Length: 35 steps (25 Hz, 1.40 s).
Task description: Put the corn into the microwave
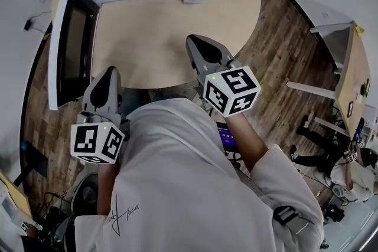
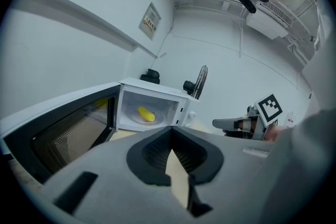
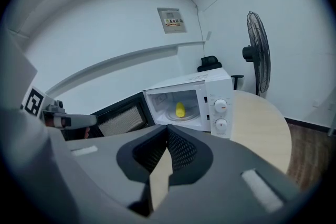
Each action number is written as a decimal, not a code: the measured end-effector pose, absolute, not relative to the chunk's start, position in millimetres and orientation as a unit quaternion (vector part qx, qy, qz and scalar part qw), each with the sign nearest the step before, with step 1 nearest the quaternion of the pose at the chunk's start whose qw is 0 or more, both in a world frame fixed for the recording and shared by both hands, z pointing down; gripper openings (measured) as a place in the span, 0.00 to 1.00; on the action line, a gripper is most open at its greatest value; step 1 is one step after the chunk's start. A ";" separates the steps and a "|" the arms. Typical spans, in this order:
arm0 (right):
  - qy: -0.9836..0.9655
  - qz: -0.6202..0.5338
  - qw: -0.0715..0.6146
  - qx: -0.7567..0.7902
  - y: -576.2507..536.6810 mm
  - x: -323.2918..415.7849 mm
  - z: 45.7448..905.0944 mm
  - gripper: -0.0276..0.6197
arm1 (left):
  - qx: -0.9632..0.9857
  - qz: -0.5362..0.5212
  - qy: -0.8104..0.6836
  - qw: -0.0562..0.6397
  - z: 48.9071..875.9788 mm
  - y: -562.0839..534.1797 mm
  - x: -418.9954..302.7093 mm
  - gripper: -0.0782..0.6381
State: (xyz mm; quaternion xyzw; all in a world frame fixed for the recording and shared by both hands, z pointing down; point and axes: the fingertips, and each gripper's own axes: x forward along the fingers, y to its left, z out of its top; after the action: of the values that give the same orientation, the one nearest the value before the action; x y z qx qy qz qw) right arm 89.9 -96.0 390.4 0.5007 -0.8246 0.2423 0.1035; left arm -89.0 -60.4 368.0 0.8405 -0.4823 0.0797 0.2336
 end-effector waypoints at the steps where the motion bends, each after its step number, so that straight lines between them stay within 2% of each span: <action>1: -0.824 0.243 0.103 0.502 -92.8 91.2 390.3 0.06 | 0.839 0.078 -0.485 0.235 368.2 -60.4 -90.0 0.09; 8: -0.824 0.244 0.102 0.501 -74.5 85.6 391.4 0.06 | 0.820 0.074 -0.507 0.253 375.4 -59.0 -104.5 0.09; 35: -0.837 0.263 0.118 0.465 -56.2 73.9 389.6 0.06 | 0.816 0.096 -0.508 0.257 388.9 -49.4 -120.2 0.09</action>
State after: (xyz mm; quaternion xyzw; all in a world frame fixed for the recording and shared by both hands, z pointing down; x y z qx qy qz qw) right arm 73.9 -56.2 389.6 0.4646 -0.8373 0.2632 0.1178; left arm -120.2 -49.4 388.9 0.8162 -0.5085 0.0960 0.2571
